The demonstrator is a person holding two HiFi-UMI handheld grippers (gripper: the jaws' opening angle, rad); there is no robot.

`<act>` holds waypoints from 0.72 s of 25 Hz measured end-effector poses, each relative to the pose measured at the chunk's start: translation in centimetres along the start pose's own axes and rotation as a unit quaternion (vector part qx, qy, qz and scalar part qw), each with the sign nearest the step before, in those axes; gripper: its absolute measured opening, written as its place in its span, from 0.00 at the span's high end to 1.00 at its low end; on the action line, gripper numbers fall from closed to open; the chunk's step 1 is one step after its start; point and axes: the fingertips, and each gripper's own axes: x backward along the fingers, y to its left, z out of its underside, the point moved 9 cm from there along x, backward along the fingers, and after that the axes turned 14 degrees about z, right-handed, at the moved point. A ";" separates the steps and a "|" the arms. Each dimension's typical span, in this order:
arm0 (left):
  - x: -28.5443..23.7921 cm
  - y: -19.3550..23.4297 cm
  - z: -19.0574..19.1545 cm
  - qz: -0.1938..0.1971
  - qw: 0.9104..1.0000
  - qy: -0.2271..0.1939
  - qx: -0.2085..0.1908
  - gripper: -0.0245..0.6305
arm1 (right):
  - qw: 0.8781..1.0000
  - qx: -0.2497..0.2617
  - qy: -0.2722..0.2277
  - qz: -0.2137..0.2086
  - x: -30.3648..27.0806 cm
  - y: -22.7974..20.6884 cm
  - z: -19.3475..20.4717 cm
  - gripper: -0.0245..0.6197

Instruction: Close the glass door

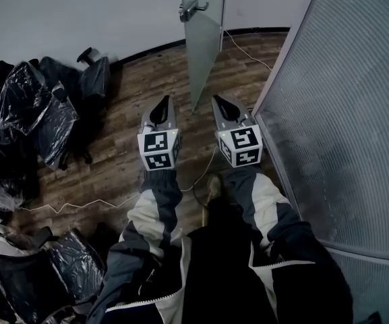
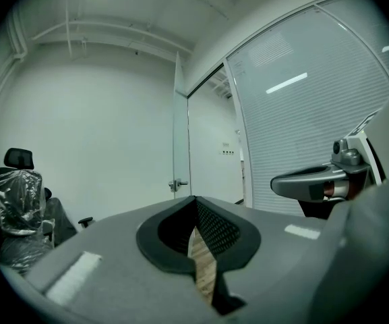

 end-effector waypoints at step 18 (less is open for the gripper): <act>-23.4 12.7 -1.9 -0.025 0.999 0.018 0.008 0.96 | 0.998 0.032 0.004 -0.045 -26.2 -9.0 -1.8 0.95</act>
